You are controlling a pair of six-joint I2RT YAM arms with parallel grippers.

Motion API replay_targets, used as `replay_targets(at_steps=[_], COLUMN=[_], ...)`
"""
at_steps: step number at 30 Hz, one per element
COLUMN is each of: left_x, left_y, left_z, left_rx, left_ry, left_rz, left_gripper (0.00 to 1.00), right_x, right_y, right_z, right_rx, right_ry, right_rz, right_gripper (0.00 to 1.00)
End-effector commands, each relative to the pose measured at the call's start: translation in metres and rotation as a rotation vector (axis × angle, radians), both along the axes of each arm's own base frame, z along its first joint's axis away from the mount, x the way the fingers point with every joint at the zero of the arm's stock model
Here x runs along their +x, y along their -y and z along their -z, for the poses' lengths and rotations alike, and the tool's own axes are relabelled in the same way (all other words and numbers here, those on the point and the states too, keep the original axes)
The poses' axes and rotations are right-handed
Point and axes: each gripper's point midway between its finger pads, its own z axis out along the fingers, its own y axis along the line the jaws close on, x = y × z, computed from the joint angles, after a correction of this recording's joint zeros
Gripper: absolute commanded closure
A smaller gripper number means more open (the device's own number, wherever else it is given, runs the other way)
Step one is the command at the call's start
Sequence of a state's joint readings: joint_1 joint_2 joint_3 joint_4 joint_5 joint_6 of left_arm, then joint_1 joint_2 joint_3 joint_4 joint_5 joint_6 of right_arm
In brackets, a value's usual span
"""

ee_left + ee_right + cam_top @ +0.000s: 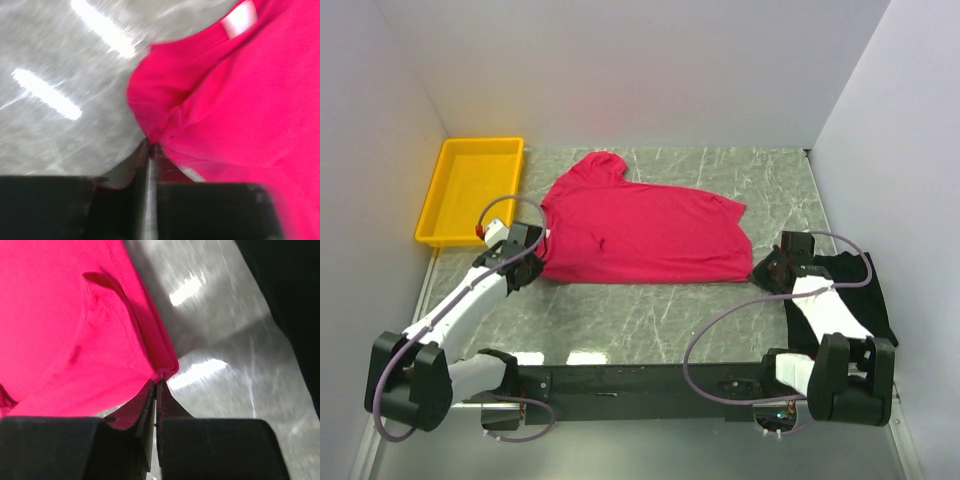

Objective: Fold and stack the t-shirts
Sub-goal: Fold the tshirt

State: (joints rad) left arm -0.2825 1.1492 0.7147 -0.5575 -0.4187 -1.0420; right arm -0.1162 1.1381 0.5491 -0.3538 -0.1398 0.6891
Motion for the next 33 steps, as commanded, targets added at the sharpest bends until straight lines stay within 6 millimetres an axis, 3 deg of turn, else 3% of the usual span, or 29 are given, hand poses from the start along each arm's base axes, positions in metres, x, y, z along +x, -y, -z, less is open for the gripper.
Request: replay_targets(at_steps=[1, 3, 6, 7, 8, 9, 10, 11, 12, 14, 15, 18, 21, 26, 33], left_x=[-0.020, -0.019, -0.005, 0.002, 0.015, 0.023, 0.030, 0.043, 0.053, 0.071, 0.078, 0.095, 0.100, 0.094, 0.093], left_y=[0.000, 0.001, 0.002, 0.003, 0.007, 0.008, 0.008, 0.010, 0.012, 0.024, 0.029, 0.047, 0.062, 0.078, 0.075], left_z=[0.008, -0.010, -0.047, -0.057, -0.080, -0.081, -0.085, -0.102, -0.092, -0.098, -0.084, -0.073, -0.060, -0.040, -0.034], left_rx=[-0.034, -0.043, -0.059, -0.065, -0.092, -0.076, -0.071, -0.073, -0.062, -0.104, -0.118, -0.187, -0.245, -0.301, -0.257], left_ry=[-0.002, 0.068, 0.176, 0.205, 0.264, 0.251, 0.248, 0.279, 0.237, 0.255, 0.219, 0.197, 0.166, 0.108, 0.072], left_rz=[-0.004, 0.026, 0.076, 0.091, 0.112, 0.135, 0.144, 0.157, 0.169, 0.209, 0.220, 0.258, 0.302, 0.349, 0.357], left_gripper=[0.79, 0.58, 0.43, 0.41, 0.41, 0.40, 0.40, 0.40, 0.40, 0.43, 0.44, 0.50, 0.52, 0.54, 0.54], right_x=[-0.012, -0.015, -0.005, 0.000, 0.011, 0.016, 0.021, 0.032, 0.037, 0.053, 0.059, 0.083, 0.098, 0.105, 0.104], right_y=[-0.004, -0.002, 0.005, 0.006, 0.006, 0.010, 0.000, -0.004, -0.006, -0.015, -0.017, -0.014, -0.010, -0.006, -0.006], right_z=[-0.001, -0.005, -0.029, -0.038, -0.056, -0.062, -0.069, -0.081, -0.084, -0.086, -0.085, -0.081, -0.073, -0.052, -0.023], right_rx=[0.018, -0.003, -0.061, -0.078, -0.099, -0.141, -0.159, -0.193, -0.223, -0.266, -0.266, -0.299, -0.339, -0.364, -0.364], right_ry=[-0.002, 0.011, 0.078, 0.106, 0.155, 0.167, 0.179, 0.193, 0.190, 0.176, 0.172, 0.146, 0.091, 0.041, -0.019], right_rz=[-0.012, -0.028, -0.034, -0.039, -0.048, -0.031, -0.068, -0.087, -0.094, -0.125, -0.128, -0.132, -0.139, -0.140, -0.154], right_gripper=[0.89, 0.69, 0.53, 0.52, 0.50, 0.48, 0.48, 0.48, 0.48, 0.48, 0.50, 0.55, 0.58, 0.61, 0.61])
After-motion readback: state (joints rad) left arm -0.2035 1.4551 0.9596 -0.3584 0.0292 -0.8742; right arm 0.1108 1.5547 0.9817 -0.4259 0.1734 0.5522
